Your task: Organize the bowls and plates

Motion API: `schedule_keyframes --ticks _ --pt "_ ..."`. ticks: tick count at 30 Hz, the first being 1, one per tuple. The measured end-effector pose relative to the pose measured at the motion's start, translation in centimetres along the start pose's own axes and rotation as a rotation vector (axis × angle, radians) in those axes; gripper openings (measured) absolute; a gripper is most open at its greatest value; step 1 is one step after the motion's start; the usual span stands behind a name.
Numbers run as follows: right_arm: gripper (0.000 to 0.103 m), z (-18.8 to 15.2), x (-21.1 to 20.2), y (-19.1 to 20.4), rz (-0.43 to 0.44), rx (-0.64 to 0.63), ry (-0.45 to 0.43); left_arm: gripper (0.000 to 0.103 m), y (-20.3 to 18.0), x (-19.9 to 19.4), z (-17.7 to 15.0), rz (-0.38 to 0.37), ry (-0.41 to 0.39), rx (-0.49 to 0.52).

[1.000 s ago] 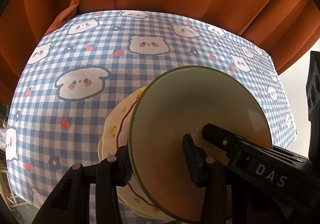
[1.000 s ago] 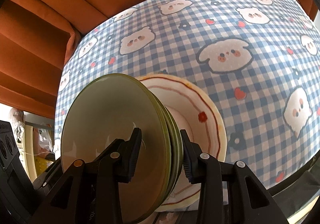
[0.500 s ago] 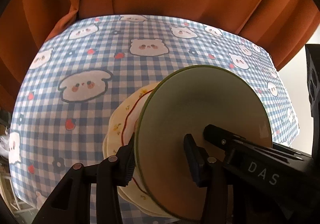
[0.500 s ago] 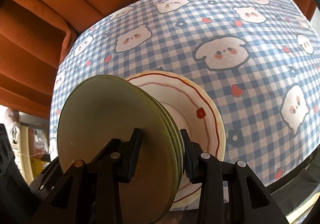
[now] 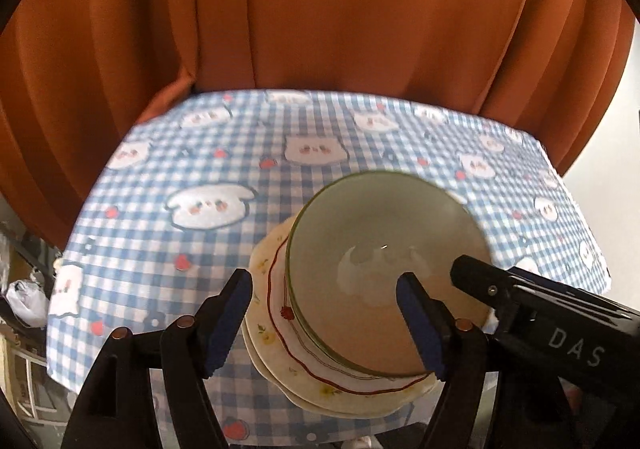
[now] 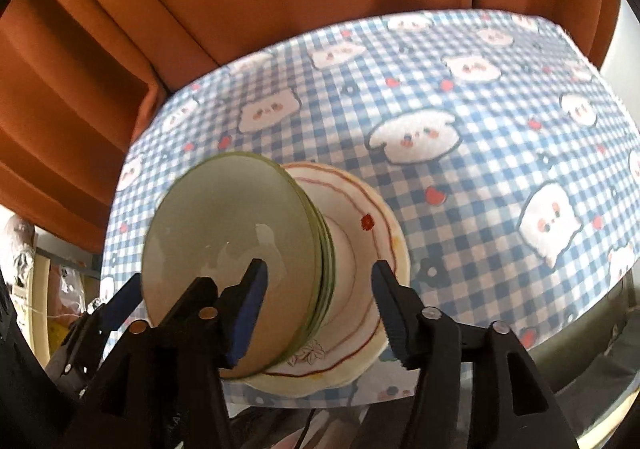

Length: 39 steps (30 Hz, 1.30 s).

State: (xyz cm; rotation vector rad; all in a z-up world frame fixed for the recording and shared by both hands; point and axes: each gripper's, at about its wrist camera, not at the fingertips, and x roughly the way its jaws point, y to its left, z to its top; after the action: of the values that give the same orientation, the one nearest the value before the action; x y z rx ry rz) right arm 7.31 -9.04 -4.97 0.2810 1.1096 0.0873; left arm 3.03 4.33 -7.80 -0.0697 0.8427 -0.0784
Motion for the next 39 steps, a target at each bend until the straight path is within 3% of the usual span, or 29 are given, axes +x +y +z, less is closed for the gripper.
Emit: schedule_keyframes --ticks 8,22,27,39 --pt "0.069 -2.5 -5.3 -3.2 0.001 -0.087 -0.177 0.086 -3.3 -4.0 -3.4 0.095 -0.146 0.001" --pt "0.070 -10.0 -9.8 -10.2 -0.137 -0.218 -0.369 0.090 -8.0 -6.8 -9.9 0.086 -0.226 -0.007" --pt "0.076 -11.5 -11.0 -11.4 -0.117 -0.241 -0.409 0.091 -9.7 -7.4 -11.3 0.079 -0.232 0.005" --pt "0.078 -13.1 -12.5 -13.1 -0.106 -0.214 -0.435 0.094 -11.3 -8.9 -12.4 0.104 -0.253 -0.005"
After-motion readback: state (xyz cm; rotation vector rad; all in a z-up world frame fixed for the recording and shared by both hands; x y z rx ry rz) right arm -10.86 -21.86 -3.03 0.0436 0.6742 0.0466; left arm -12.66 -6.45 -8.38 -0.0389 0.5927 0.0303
